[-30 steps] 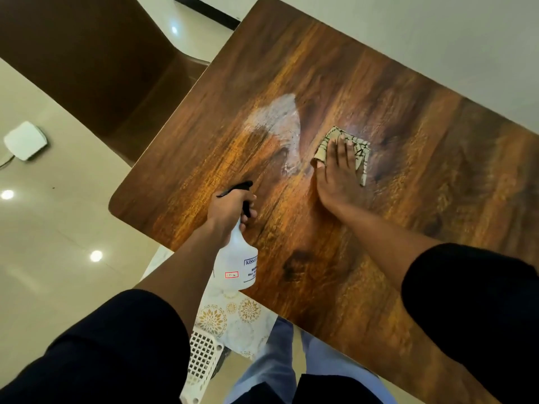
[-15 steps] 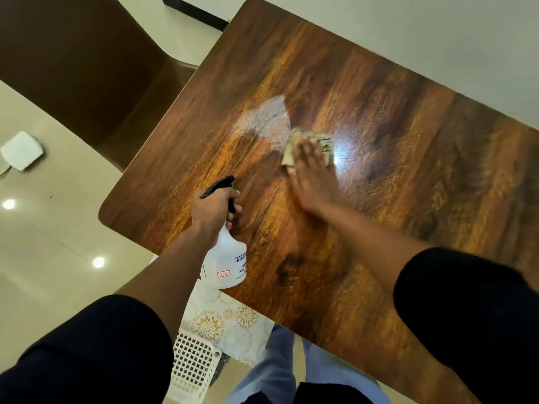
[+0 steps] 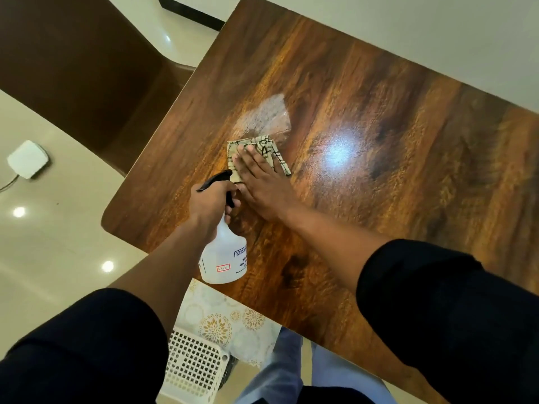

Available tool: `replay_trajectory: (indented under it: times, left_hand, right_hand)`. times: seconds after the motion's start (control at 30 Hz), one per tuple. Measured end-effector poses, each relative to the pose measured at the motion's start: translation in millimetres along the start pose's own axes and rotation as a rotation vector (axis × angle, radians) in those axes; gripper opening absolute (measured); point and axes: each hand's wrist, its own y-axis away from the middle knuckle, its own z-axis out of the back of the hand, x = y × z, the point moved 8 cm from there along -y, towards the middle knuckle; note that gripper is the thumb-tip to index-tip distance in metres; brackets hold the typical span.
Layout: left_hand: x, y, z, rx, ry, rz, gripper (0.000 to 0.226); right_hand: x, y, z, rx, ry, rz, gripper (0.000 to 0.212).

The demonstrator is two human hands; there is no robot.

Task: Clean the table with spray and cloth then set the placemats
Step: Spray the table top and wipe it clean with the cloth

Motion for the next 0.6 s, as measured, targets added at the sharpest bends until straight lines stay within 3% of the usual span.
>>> replay_trajectory:
  times: [0.13, 0.3, 0.43, 0.5, 0.6]
  left_hand:
    - [-9.5, -4.4, -3.6, 0.010, -0.024, -0.008, 0.014]
    - [-21.7, -9.0, -5.1, -0.005, -0.020, -0.035, 0.005]
    - [-29.3, -17.2, -8.3, -0.004, -0.010, -0.055, 0.019]
    - [-28.9, -23.2, -6.1, -0.015, -0.015, -0.024, 0.029]
    - [-31.1, -28.4, -2.3, -0.015, -0.006, -0.017, 0.043]
  right_hand:
    - [-21.4, -7.4, 7.8, 0.025, 0.032, 0.026, 0.067]
    - [-110.0, -24.0, 39.2, -0.092, -0.066, -0.353, 0.068]
    - [-149.1, -27.6, 47.0, -0.154, -0.122, -0.547, 0.067]
    - [-134.6, -31.6, 43.5, -0.175, -0.132, -0.565, 0.068]
    - [-78.1, -44.2, 30.7, -0.129, -0.110, -0.382, 0.068]
